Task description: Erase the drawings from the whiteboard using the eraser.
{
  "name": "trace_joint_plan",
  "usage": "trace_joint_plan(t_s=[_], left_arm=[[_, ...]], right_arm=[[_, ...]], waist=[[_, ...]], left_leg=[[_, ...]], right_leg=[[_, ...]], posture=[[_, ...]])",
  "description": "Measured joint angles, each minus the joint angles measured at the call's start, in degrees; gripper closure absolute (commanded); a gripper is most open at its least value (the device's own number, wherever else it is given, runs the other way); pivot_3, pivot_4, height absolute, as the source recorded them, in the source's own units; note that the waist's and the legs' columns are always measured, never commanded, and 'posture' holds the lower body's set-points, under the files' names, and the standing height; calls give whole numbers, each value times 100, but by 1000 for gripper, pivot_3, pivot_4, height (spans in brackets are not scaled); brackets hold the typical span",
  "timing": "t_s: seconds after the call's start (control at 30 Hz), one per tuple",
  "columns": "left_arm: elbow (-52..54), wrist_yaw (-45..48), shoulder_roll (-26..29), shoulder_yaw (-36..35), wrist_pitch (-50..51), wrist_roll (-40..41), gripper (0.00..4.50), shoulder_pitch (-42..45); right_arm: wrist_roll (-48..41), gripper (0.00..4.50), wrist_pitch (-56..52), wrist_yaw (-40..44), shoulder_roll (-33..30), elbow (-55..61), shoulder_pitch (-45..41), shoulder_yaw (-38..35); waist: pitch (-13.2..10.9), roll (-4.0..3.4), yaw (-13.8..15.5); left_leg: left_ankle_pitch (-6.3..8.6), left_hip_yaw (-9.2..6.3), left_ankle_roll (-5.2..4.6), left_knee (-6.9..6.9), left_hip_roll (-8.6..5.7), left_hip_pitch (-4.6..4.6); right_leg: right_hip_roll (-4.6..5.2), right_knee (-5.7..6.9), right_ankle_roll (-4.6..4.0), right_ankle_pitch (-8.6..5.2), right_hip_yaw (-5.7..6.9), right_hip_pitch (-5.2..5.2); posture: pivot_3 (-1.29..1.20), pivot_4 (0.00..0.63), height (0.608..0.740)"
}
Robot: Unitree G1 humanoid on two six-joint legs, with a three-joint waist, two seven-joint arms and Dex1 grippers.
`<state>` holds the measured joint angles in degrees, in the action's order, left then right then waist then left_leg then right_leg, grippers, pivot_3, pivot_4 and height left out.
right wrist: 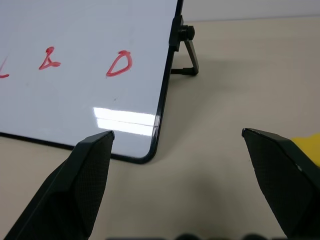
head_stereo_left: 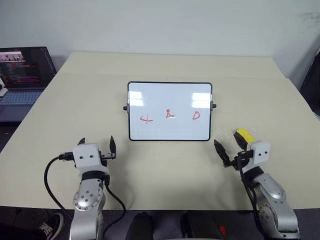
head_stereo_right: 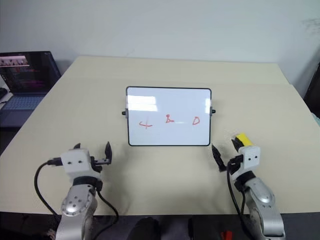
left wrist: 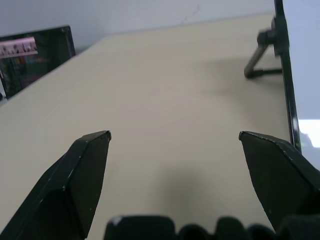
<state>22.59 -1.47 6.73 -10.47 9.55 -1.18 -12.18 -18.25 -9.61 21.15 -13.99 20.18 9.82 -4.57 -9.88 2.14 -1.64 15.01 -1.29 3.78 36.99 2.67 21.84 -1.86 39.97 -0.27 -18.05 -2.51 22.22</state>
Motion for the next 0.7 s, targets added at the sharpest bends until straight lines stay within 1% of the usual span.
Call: trace_joint_plan(t_s=[0.3,0.5,0.6,0.7], left_arm=[[-42,139,46,-23,18,43,0,-220],[151,651,437,-321,-156,379,0,-364],[162,1103,825,-337,-506,450,0,-488],[171,1618,1165,-306,-510,700,0,-327]], right_arm=[[29,31,-240,-144,-4,253,-105,-16],[-143,31,-436,-93,-3,632,-44,39],[-157,31,-491,-32,7,648,-37,172],[-214,31,-697,-94,-28,815,-157,160]], waist=[[1,0,-7],[1,0,-7],[0,-1,-8],[-2,-3,-5]], left_leg=[[0,0,0,1,-2,-2],[0,0,0,0,-1,-3],[0,0,0,0,0,-6],[-1,-1,0,3,-1,-5]], right_leg=[[-1,0,2,-1,2,-3],[-1,-1,2,-1,0,-4],[-1,0,1,-1,1,-4],[-1,1,1,-1,2,-4]], posture=[[0,150,740],[0,150,740],[0,150,740],[0,150,740]])
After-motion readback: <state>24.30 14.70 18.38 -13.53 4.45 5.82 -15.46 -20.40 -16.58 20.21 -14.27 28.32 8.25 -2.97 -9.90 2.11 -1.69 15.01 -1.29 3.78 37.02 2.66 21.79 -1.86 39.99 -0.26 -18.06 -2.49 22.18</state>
